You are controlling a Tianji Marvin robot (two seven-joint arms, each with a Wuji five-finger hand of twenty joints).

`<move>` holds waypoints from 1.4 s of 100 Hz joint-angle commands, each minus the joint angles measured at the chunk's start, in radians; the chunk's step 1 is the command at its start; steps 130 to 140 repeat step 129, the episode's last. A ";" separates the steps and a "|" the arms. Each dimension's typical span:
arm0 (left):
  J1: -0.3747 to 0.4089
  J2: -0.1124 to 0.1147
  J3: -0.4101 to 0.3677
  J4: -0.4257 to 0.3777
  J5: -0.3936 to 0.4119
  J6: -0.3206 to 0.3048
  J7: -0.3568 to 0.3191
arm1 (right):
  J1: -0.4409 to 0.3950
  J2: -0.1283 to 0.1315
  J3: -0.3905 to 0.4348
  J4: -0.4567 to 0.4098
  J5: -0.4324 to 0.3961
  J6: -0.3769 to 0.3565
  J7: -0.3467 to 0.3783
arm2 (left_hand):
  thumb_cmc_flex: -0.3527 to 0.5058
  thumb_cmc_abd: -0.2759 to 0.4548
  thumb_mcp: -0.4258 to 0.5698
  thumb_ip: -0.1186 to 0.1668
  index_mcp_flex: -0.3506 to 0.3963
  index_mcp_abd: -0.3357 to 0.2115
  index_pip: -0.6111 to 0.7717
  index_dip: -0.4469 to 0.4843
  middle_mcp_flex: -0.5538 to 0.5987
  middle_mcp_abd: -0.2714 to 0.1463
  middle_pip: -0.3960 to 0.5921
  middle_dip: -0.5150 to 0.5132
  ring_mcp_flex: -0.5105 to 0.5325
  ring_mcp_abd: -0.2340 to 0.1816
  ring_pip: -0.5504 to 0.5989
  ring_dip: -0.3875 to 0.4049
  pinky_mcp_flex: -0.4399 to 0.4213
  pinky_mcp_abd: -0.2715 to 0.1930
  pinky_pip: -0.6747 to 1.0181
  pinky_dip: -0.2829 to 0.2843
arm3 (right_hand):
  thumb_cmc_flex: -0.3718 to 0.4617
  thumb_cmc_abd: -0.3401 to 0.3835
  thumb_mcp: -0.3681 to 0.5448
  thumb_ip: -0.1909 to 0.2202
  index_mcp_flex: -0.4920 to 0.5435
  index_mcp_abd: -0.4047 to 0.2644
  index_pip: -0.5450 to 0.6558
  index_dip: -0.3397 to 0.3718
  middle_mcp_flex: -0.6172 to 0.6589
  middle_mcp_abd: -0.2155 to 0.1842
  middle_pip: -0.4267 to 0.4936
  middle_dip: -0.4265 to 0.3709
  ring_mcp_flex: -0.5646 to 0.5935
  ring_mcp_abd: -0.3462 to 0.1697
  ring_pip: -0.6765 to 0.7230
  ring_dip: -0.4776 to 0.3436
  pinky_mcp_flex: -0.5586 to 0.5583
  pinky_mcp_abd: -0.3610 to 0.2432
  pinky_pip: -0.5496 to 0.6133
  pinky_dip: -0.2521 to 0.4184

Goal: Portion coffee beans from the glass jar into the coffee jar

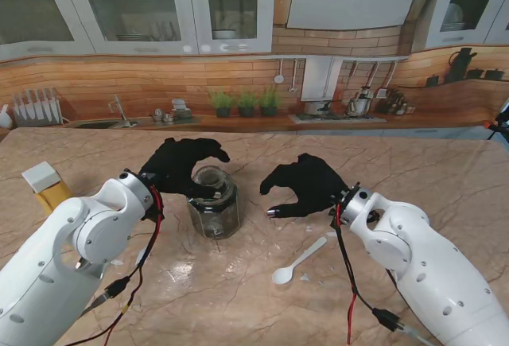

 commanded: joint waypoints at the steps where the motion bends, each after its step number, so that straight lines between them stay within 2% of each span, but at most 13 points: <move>1: 0.029 -0.004 -0.012 -0.022 -0.014 0.003 0.020 | -0.009 -0.007 0.001 -0.025 0.025 0.016 0.004 | -0.013 0.030 -0.024 0.015 -0.033 0.038 -0.040 -0.011 -0.034 0.006 -0.026 -0.017 -0.043 -0.033 -0.026 -0.028 -0.049 -0.032 -0.050 -0.046 | 0.034 -0.034 0.022 0.015 -0.064 0.033 -0.052 -0.023 -0.054 0.026 -0.054 -0.049 -0.057 0.006 -0.050 -0.047 -0.048 -0.005 -0.049 -0.024; 14: 0.074 -0.012 -0.049 -0.045 -0.047 0.003 0.059 | -0.019 -0.014 0.010 -0.051 0.086 0.042 0.052 | 0.005 0.014 0.000 0.021 -0.037 0.087 -0.049 -0.021 -0.031 0.021 -0.029 -0.022 -0.044 -0.060 -0.047 -0.059 -0.052 -0.107 -0.084 -0.122 | 0.076 -0.075 0.039 0.019 -0.179 0.083 -0.143 -0.054 -0.155 0.077 -0.146 -0.105 -0.184 0.043 -0.125 -0.133 -0.109 -0.005 -0.151 -0.065; 25: 0.102 -0.017 -0.080 -0.058 -0.097 -0.005 0.074 | -0.028 -0.020 0.013 -0.068 0.128 0.076 0.071 | 0.014 0.007 0.026 0.020 -0.029 0.141 -0.046 -0.037 -0.021 0.045 -0.026 -0.036 -0.036 -0.079 -0.062 -0.103 -0.025 -0.221 -0.141 -0.184 | 0.066 -0.077 0.046 0.021 -0.242 0.125 -0.195 -0.077 -0.214 0.117 -0.202 -0.131 -0.265 0.089 -0.137 -0.172 -0.154 0.021 -0.209 -0.092; 34: 0.121 -0.023 -0.098 -0.062 -0.130 -0.006 0.097 | -0.032 -0.025 0.008 -0.075 0.168 0.104 0.086 | 0.030 -0.006 0.042 0.020 -0.031 0.178 -0.050 -0.057 -0.025 0.066 -0.030 -0.060 -0.044 -0.080 -0.068 -0.136 -0.017 -0.252 -0.162 -0.202 | 0.049 -0.080 0.056 0.023 -0.278 0.144 -0.233 -0.098 -0.246 0.142 -0.256 -0.157 -0.328 0.125 -0.139 -0.196 -0.190 0.032 -0.232 -0.102; 44: 0.141 -0.023 -0.121 -0.067 -0.134 -0.012 0.096 | -0.033 -0.029 0.001 -0.076 0.188 0.126 0.086 | 0.023 -0.005 0.046 0.017 -0.034 0.179 -0.066 -0.074 -0.031 0.071 -0.032 -0.086 -0.056 -0.082 -0.066 -0.162 -0.015 -0.256 -0.171 -0.210 | 0.042 -0.085 0.063 0.022 -0.310 0.156 -0.261 -0.116 -0.268 0.158 -0.303 -0.180 -0.379 0.143 -0.137 -0.223 -0.214 0.035 -0.263 -0.118; 58: 0.163 -0.026 -0.135 -0.062 -0.150 -0.013 0.109 | -0.036 -0.035 -0.006 -0.077 0.200 0.155 0.064 | 0.028 0.001 0.032 0.016 -0.040 0.163 -0.081 -0.087 -0.036 0.058 -0.031 -0.100 -0.074 -0.071 -0.064 -0.190 -0.021 -0.240 -0.205 -0.228 | 0.040 -0.084 0.063 0.019 -0.319 0.162 -0.266 -0.120 -0.272 0.161 -0.321 -0.189 -0.399 0.147 -0.126 -0.235 -0.227 0.034 -0.283 -0.129; 70: 0.175 -0.029 -0.137 -0.051 -0.161 -0.025 0.127 | -0.037 -0.038 -0.008 -0.077 0.205 0.166 0.052 | 0.029 0.010 0.023 0.017 -0.038 0.135 -0.079 -0.089 -0.030 0.054 -0.027 -0.101 -0.062 -0.040 -0.050 -0.191 -0.010 -0.203 -0.213 -0.233 | 0.039 -0.079 0.059 0.018 -0.308 0.161 -0.259 -0.119 -0.261 0.153 -0.320 -0.189 -0.388 0.143 -0.111 -0.236 -0.223 0.035 -0.283 -0.130; 83: 0.184 -0.035 -0.137 -0.044 -0.175 -0.038 0.154 | -0.036 -0.039 -0.011 -0.072 0.207 0.167 0.051 | 0.032 0.016 0.018 0.019 -0.042 0.124 -0.073 -0.087 -0.033 0.053 -0.029 -0.099 -0.072 -0.031 -0.051 -0.190 -0.016 -0.174 -0.214 -0.232 | 0.040 -0.077 0.058 0.018 -0.301 0.156 -0.255 -0.119 -0.258 0.147 -0.318 -0.187 -0.382 0.143 -0.105 -0.237 -0.222 0.037 -0.280 -0.130; 140: 0.210 -0.035 -0.133 -0.041 -0.184 -0.033 0.156 | -0.032 -0.039 -0.026 -0.065 0.215 0.171 0.053 | 0.034 0.028 0.003 0.023 -0.043 0.124 -0.071 -0.088 -0.028 0.047 -0.033 -0.094 -0.074 -0.026 -0.058 -0.189 -0.032 -0.165 -0.229 -0.239 | 0.045 -0.079 0.054 0.017 -0.300 0.155 -0.248 -0.117 -0.254 0.141 -0.302 -0.179 -0.362 0.142 -0.099 -0.233 -0.215 0.041 -0.271 -0.127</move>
